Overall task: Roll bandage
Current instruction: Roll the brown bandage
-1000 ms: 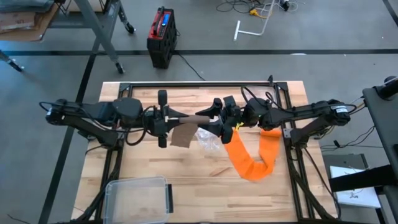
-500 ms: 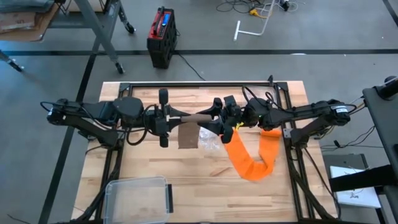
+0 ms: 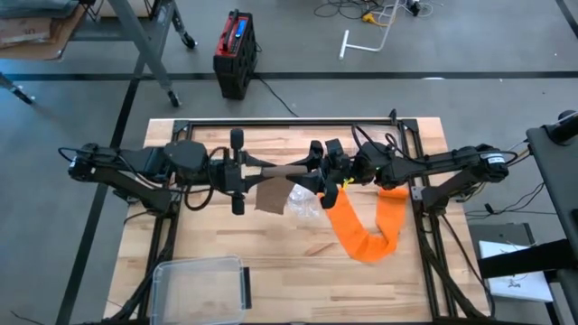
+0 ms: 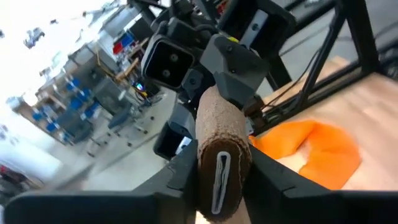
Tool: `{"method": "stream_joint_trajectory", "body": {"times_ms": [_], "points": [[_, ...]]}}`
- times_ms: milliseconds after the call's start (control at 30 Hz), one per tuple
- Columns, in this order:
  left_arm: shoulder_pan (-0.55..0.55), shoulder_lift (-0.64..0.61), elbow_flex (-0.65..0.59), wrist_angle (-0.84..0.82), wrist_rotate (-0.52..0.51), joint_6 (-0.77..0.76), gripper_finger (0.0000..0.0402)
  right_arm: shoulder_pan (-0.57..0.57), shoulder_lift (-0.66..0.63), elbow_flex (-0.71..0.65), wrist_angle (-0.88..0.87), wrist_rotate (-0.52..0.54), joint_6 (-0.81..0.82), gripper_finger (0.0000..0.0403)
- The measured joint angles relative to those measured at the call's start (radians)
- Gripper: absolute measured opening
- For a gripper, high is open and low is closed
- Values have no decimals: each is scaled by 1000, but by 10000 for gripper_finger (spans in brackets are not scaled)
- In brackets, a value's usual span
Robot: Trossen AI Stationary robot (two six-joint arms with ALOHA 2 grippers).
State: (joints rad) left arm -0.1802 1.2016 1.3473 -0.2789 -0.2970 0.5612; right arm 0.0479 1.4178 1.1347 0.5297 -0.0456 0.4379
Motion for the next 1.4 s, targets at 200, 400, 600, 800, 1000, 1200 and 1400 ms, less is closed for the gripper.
{"method": "stream_joint_trajectory", "body": {"times_ms": [200, 400, 600, 800, 1000, 1200, 1400], "points": [[1, -27, -2, -16, -8, -245, 160, 0, -2, 0, 6, 2, -92, 143], [2, -37, -2, -26, -8, -436, 242, 0, -2, 0, -3, 19, -179, 138], [31, -31, -2, -18, 89, -534, 300, 0, -2, 0, -7, 20, -245, 132], [85, -13, -1, 4, 105, -589, 315, 0, -2, 0, -22, 28, -318, 133], [128, 11, -1, 16, 192, -623, 297, 0, -2, 0, -21, 44, -370, 129], [140, 34, -1, 23, 214, -637, 268, 0, -2, 0, -26, 49, -379, 129], [142, 41, -1, 21, 240, -668, 225, 0, -2, 0, -35, 49, -385, 126]]}}
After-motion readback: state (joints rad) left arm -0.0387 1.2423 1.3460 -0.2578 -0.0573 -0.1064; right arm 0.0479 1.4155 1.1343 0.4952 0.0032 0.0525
